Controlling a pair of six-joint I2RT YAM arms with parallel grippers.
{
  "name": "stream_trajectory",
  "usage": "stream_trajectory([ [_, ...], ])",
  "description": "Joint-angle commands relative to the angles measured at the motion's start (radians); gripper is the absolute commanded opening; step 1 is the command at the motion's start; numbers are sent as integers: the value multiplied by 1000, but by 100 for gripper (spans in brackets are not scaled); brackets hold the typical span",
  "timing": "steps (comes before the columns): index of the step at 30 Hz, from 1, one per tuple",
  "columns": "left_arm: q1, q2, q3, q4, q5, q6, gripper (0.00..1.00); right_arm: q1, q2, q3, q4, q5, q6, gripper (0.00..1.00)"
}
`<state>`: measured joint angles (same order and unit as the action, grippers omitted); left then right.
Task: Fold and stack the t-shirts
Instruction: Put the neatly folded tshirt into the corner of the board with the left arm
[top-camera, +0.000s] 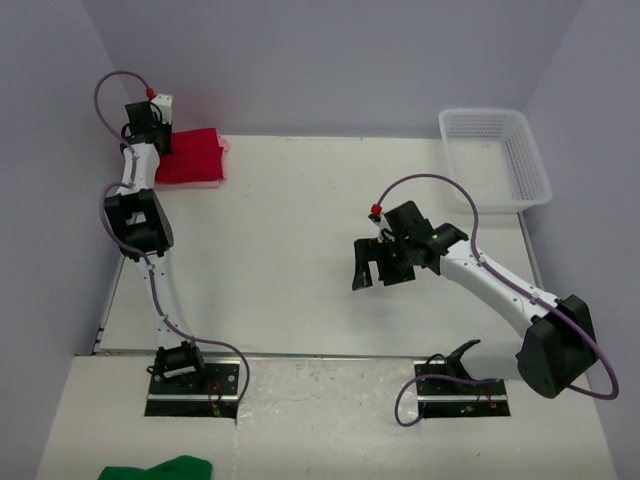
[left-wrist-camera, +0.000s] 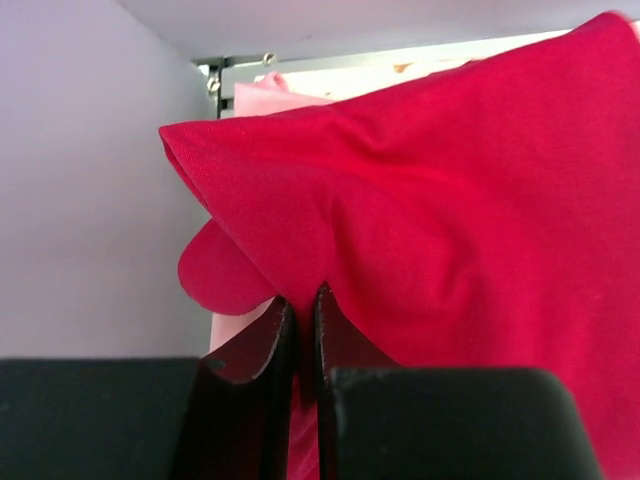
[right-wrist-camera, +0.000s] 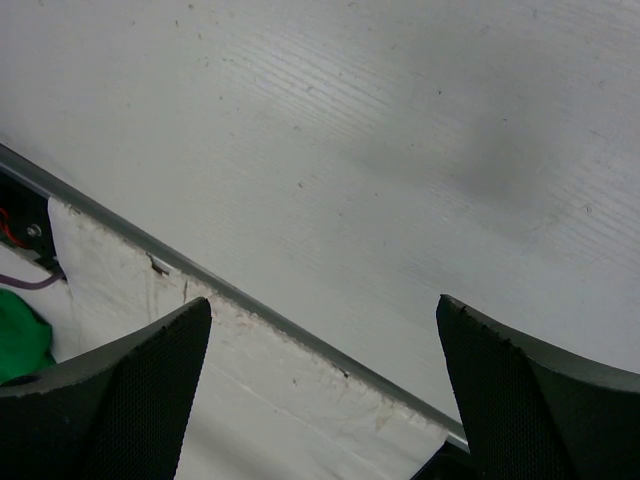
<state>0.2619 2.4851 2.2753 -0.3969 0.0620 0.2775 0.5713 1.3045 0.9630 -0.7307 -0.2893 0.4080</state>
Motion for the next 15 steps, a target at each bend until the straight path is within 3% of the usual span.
stream_trajectory([
  [1,10,12,0,67,-57,25,8,1,3,31,30,-39,-20,94],
  [3,10,24,0,76,-122,22,2,-1,2,28,33,-47,-23,94],
  [11,10,9,-54,153,-374,-9,3,-4,7,-6,60,-68,-23,94],
  [13,1,-38,-108,202,-436,-26,9,-4,13,-12,65,-71,-23,94],
  [15,-15,-121,-205,307,-585,-24,30,-5,13,-17,71,-77,-26,94],
])
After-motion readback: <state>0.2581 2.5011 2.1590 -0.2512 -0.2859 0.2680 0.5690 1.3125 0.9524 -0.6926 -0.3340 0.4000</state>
